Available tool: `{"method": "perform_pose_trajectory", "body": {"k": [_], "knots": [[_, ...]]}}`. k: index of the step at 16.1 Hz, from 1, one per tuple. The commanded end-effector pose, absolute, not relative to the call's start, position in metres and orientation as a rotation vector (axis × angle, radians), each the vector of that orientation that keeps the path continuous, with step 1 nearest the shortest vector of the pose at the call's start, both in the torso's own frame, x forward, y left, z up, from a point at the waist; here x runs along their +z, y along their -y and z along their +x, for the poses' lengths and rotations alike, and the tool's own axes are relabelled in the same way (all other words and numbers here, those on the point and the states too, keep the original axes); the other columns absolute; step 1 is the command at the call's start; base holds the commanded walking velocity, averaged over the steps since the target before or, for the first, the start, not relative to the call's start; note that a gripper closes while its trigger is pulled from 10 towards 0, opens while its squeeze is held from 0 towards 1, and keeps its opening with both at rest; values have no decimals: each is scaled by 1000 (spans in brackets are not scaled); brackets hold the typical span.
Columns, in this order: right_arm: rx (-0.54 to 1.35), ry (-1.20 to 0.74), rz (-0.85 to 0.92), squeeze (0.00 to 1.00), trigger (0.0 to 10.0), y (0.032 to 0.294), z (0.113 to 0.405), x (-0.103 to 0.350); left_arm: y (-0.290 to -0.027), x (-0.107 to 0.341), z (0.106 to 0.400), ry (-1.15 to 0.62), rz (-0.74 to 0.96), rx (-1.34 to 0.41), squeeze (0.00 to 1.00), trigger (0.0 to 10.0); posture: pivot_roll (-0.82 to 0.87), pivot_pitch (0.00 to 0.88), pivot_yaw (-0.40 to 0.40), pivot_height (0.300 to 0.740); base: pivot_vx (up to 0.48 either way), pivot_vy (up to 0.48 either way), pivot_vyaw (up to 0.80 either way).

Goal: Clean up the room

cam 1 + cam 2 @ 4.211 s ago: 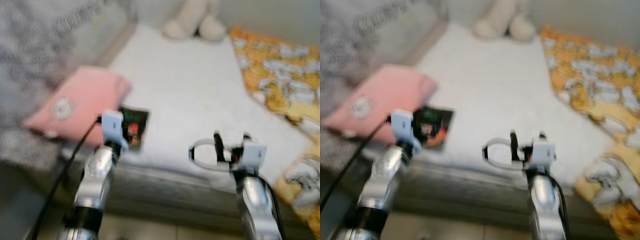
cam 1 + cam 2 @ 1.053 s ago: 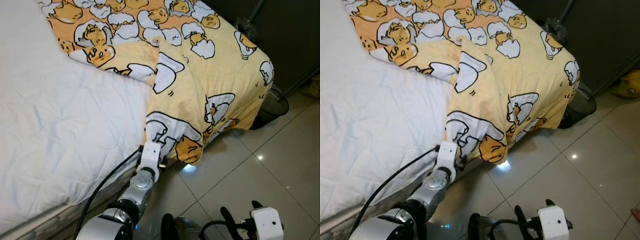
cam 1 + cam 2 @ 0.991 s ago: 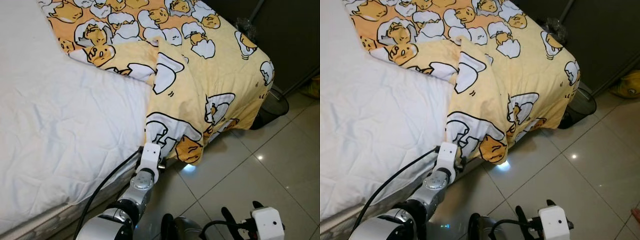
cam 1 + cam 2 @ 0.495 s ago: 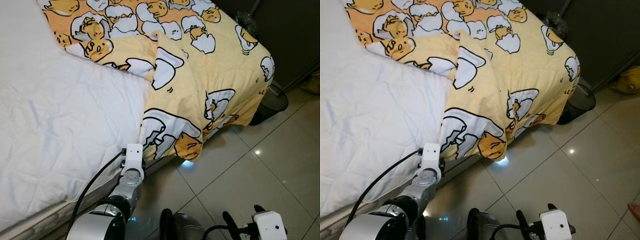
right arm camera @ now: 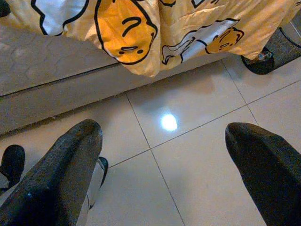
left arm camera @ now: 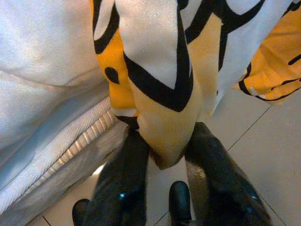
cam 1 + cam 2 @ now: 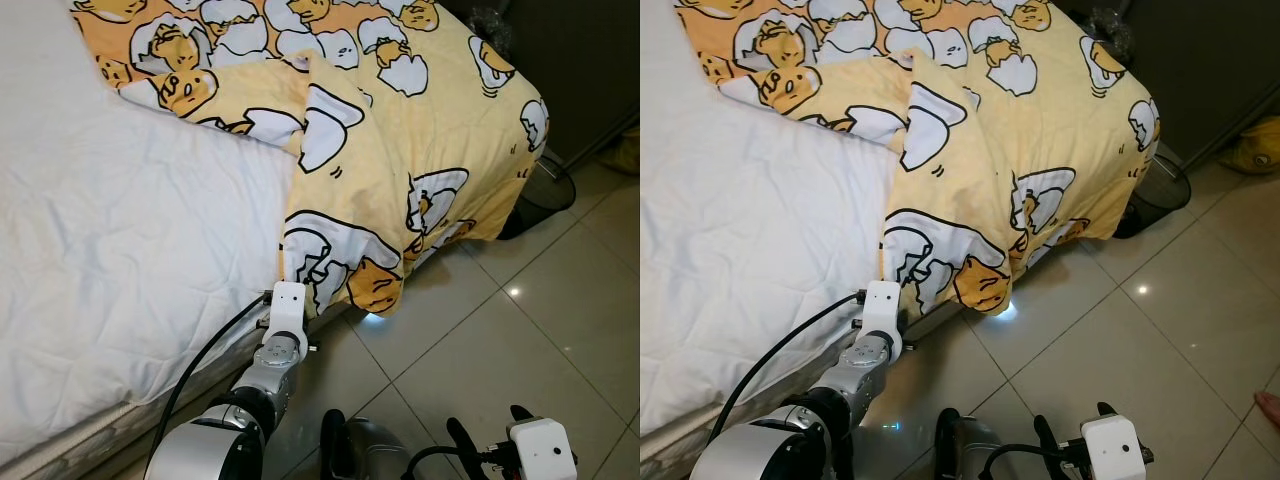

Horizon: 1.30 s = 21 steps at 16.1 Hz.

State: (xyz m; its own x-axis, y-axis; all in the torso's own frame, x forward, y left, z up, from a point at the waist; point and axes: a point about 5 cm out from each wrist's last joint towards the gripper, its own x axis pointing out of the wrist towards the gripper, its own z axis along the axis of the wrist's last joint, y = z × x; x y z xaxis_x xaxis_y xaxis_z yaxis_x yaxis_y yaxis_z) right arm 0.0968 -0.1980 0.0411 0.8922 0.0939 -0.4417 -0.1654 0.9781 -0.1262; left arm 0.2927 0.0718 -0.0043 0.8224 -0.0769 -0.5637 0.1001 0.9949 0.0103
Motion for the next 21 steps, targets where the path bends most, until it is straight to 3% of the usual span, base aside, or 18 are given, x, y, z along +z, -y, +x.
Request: {"method": "perform_pose_trajectory", "body": {"k": [1, 14, 15, 17, 21], "knots": [[114, -477, -170, 0, 10000, 203, 91, 41, -56, -2, 291, -593, 21, -135, 0, 0, -271, 263, -138, 740, 0, 0, 0], [114, -478, -169, 0, 10000, 203, 90, 41, -55, 0, 292, -584, 24, -147, 0, 0, -270, 264, -137, 740, 0, 0, 0], [116, -427, -145, 0, 10000, 196, 126, 31, -69, 2, 296, -504, 150, -225, 0, 10000, -166, 162, -92, 740, 0, 0, 0], [118, -398, -126, 0, 10000, 192, 143, 29, -73, 4, 298, -467, 204, -269, 0, 10000, -165, 157, -86, 740, 0, 0, 0], [153, -389, -89, 0, 10000, 188, 141, 27, -69, 5, 297, -459, 192, -311, 0, 10000, -158, 148, -75, 740, 0, 0, 0]]}}
